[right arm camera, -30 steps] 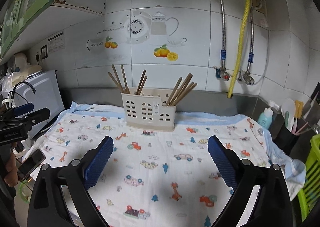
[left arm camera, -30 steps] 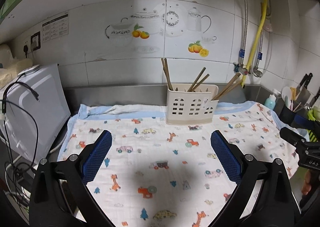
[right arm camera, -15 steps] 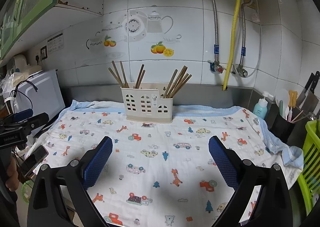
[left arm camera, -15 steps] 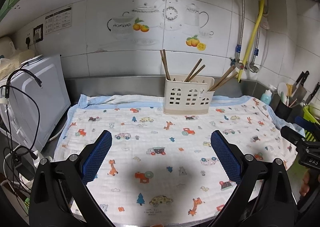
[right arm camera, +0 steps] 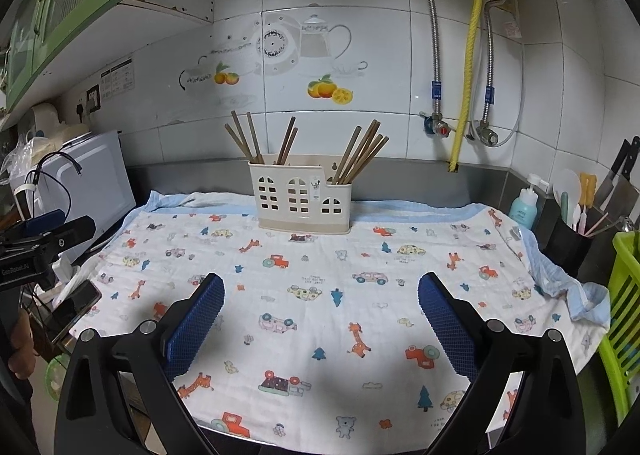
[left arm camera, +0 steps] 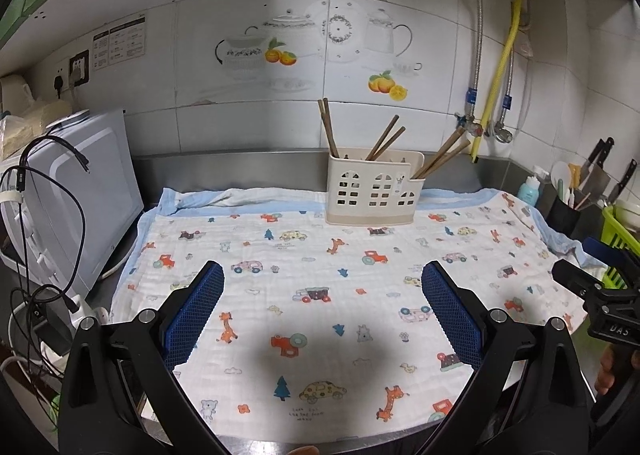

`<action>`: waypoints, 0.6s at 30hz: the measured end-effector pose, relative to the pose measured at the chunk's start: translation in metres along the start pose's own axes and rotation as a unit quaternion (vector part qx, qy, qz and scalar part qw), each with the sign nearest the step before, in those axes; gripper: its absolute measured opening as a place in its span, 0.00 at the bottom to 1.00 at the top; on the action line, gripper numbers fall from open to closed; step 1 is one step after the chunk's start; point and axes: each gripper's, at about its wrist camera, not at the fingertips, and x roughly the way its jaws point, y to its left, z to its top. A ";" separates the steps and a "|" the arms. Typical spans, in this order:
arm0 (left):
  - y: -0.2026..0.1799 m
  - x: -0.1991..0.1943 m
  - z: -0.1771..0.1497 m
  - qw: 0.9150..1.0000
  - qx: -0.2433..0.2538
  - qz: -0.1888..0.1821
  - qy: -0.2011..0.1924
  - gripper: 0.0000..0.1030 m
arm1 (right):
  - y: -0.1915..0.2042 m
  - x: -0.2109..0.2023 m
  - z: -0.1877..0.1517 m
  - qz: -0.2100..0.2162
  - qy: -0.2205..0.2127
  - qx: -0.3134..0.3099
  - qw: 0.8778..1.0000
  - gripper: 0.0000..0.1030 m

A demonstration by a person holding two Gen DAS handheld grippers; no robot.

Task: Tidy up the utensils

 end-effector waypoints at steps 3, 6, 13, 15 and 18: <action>-0.001 0.000 -0.001 1.000 0.004 -0.001 0.001 0.95 | 0.000 0.000 -0.001 -0.001 0.000 0.000 1.000 0.92; -0.003 0.000 -0.002 1.000 0.006 -0.004 0.001 0.95 | 0.000 0.000 -0.001 -0.002 0.000 0.000 1.000 0.92; -0.007 0.004 -0.006 1.000 0.012 -0.007 0.009 0.95 | 0.001 0.004 -0.003 0.000 0.006 -0.003 1.000 0.92; -0.006 0.005 -0.006 1.000 0.012 -0.008 0.010 0.95 | 0.001 0.005 -0.003 0.000 0.006 -0.002 1.000 0.92; -0.005 0.006 -0.007 1.000 0.011 -0.007 0.012 0.95 | 0.001 0.005 -0.003 -0.001 0.006 -0.002 1.000 0.92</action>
